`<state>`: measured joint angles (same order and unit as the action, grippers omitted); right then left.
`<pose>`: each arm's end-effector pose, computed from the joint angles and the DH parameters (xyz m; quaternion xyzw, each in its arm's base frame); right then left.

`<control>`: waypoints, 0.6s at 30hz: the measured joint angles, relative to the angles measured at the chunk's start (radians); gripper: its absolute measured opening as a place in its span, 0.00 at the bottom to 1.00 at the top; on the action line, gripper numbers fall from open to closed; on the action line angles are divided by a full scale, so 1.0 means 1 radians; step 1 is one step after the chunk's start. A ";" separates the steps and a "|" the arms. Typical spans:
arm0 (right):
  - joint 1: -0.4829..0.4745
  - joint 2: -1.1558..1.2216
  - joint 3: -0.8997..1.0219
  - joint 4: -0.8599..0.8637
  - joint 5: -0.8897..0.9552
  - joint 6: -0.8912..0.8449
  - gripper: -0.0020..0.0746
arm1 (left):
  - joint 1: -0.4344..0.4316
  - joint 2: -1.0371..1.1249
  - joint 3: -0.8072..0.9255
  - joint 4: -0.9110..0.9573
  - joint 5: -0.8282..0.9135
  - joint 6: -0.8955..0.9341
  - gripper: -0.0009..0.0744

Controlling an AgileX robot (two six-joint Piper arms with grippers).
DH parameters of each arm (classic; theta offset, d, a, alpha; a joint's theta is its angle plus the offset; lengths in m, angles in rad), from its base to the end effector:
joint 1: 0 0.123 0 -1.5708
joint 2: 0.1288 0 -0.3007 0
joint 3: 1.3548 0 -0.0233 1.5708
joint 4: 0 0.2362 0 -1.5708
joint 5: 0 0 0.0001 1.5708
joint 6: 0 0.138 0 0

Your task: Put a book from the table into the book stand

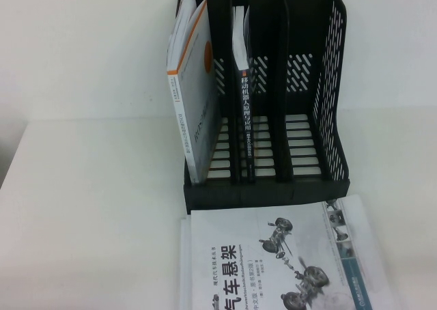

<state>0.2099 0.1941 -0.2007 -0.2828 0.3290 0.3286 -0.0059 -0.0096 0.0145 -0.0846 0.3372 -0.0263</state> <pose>0.0826 0.0049 0.2332 -0.0303 0.7805 0.0490 0.6225 0.0684 -0.0043 0.1667 -0.0311 0.7903 -0.0453 0.6103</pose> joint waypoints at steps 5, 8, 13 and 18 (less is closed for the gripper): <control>-0.104 -0.177 0.142 0.074 -0.132 -0.028 0.02 | 0.000 0.000 0.000 0.000 0.000 0.000 0.01; -0.132 -0.203 0.216 0.125 -0.114 -0.038 0.02 | 0.000 0.000 0.000 -0.002 0.000 0.000 0.01; -0.152 -0.206 0.225 0.154 0.004 -0.090 0.02 | 0.000 -0.001 0.000 -0.002 0.000 0.000 0.01; -0.152 -0.206 0.223 0.179 0.013 -0.112 0.02 | 0.000 -0.001 0.000 -0.003 0.000 0.000 0.01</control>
<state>0.0578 -0.0120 0.0225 -0.1036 0.3417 0.2168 -0.0059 -0.0104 0.0145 -0.0873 0.3369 -0.0263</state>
